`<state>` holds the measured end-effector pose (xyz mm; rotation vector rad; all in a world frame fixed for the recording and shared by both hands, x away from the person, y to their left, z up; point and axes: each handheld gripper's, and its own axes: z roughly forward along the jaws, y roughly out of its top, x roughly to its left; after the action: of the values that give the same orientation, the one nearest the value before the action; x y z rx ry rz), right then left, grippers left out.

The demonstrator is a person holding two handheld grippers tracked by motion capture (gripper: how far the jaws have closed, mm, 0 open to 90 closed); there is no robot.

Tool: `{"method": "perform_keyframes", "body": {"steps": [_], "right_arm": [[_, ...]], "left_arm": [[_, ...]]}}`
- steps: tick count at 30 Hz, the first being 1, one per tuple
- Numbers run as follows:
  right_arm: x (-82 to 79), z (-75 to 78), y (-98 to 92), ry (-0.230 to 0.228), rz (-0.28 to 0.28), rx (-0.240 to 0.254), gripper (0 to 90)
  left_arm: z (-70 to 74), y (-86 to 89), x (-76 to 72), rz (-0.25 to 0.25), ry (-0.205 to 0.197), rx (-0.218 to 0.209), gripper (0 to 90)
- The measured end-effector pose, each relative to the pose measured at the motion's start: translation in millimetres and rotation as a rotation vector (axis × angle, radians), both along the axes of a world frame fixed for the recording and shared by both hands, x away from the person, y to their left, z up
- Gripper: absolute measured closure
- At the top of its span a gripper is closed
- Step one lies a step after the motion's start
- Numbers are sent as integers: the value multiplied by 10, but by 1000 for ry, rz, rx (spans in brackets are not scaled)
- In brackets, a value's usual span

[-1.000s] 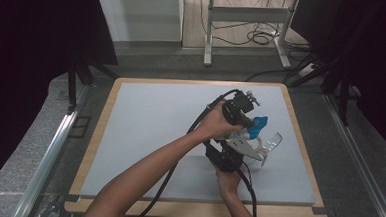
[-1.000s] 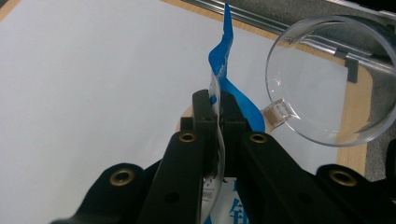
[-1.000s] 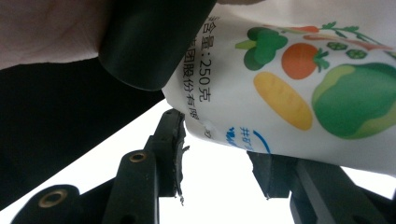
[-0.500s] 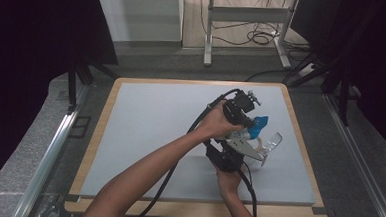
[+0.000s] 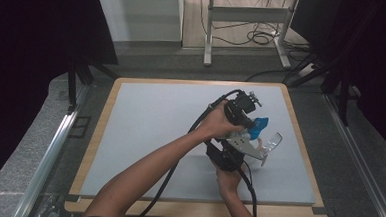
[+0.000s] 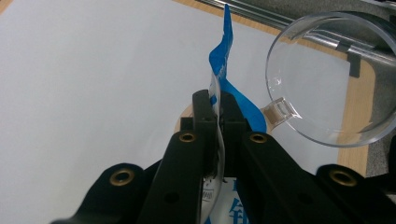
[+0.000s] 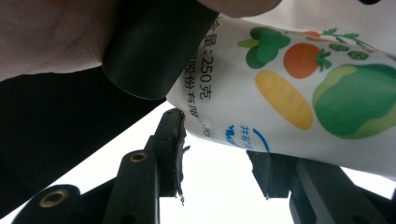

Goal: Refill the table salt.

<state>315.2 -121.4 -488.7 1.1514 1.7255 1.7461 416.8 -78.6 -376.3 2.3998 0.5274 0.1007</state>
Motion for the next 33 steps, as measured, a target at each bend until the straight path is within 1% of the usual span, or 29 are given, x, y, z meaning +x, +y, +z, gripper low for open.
{"method": "perform_keyframes", "body": {"steps": [19,24,33], "right_arm": [[-8,17,-9,-4,-13,7,585],[-9,23,-9,3,-16,17,585],[-7,23,-17,0,-22,16,585]], "left_arm": [[3,-20,-4,-9,0,0,892],[2,-23,-3,-10,1,0,892],[-5,-36,-4,-12,4,1,892]]}}
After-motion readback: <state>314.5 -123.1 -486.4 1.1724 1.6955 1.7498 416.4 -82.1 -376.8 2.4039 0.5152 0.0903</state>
